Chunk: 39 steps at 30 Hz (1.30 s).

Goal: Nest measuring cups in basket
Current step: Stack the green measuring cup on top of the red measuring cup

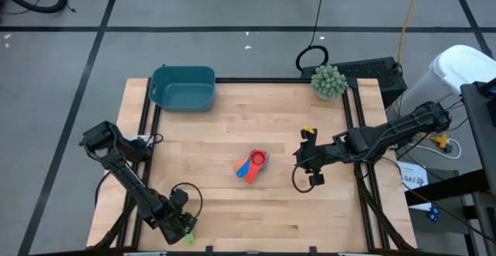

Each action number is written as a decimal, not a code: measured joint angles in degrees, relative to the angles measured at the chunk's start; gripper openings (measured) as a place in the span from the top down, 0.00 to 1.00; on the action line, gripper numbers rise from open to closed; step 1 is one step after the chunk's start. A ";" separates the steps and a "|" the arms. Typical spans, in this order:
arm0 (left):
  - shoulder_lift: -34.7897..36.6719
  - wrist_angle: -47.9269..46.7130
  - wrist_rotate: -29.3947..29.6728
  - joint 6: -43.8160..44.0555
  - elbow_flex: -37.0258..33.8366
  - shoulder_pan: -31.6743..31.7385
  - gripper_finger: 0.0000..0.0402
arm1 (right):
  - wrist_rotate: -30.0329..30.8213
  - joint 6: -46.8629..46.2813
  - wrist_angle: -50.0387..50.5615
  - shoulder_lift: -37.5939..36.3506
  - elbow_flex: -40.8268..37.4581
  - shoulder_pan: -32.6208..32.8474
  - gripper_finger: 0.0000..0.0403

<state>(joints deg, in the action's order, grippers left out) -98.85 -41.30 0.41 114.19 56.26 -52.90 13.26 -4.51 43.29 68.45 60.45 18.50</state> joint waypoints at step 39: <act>-0.07 -15.33 11.25 -75.45 29.53 33.82 0.98 | 0.22 -10.49 16.94 -0.18 -0.38 -0.02 0.61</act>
<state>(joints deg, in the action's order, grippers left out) -98.92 -56.63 11.65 38.74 85.79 -19.09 13.47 -15.00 60.23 68.27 60.07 18.48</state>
